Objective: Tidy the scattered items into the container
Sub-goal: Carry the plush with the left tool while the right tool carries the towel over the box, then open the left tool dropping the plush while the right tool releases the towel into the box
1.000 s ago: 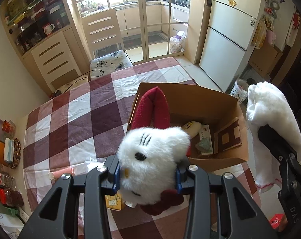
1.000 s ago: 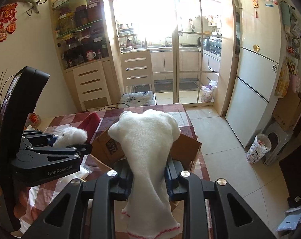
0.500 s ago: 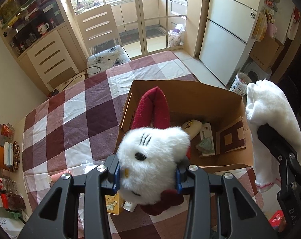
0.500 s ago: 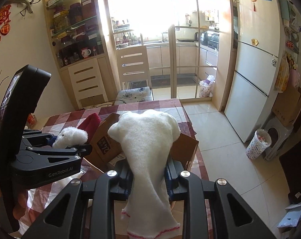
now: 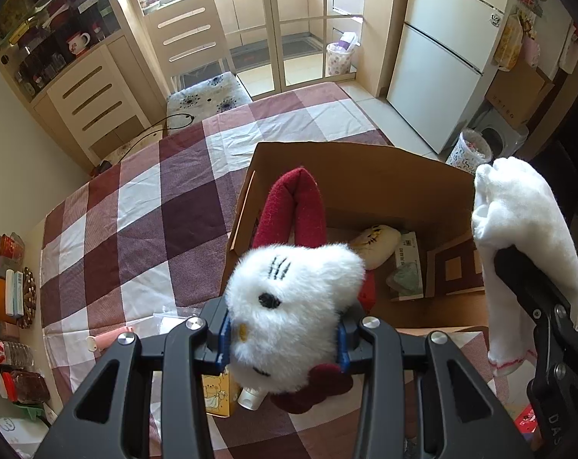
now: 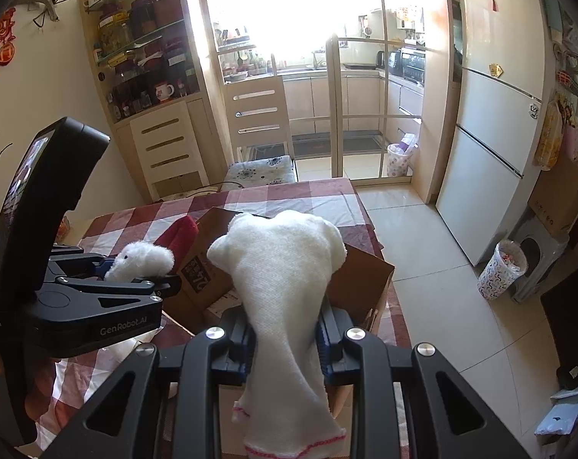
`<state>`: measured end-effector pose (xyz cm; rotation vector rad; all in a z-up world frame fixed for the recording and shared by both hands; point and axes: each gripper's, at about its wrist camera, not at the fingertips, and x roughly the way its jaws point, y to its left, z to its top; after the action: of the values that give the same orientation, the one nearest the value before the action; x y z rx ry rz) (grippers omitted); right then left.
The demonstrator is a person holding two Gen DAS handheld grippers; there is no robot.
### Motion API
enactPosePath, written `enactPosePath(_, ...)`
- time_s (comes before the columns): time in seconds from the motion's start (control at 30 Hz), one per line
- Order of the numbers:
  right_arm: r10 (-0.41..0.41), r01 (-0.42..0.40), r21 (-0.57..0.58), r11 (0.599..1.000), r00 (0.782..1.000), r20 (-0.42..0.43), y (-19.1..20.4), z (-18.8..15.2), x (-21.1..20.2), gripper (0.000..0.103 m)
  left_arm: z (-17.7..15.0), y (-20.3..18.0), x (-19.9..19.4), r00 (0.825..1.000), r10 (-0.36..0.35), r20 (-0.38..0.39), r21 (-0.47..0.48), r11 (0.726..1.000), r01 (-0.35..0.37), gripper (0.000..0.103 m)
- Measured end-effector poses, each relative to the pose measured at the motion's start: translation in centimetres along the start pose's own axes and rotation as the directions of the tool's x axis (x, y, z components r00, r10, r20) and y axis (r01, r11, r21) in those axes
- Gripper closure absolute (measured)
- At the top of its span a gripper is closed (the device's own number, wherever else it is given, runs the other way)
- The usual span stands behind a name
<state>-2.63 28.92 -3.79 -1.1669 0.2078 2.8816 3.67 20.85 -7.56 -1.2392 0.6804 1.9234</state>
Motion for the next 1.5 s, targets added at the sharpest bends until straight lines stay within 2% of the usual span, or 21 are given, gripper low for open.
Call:
enactPosePath(0.63, 0.013, -0.013, 0.011, 1.0, 1.0, -0.02, -1.1, 0.8, 1.9, 0.077, 2.4, -0.7, 1.9, 0.999, 0.028, -0.021, 0.022, 0.999, -0.028, 0.062)
enactPosePath(1.37, 0.006, -0.006, 0.002, 1.0, 0.999, -0.049, -1.0, 0.8, 4.0, 0.077, 3.4, -0.8, 3.3, 0.998, 0.043, -0.036, 0.039, 0.998, -0.042, 0.062)
enactPosePath(1.5, 0.008, -0.008, 0.001, 1.0, 0.998, -0.059, -1.1, 1.1, 4.6, 0.076, 3.6, -0.5, 3.9, 0.998, 0.038, -0.04, 0.047, 0.998, -0.036, 0.059)
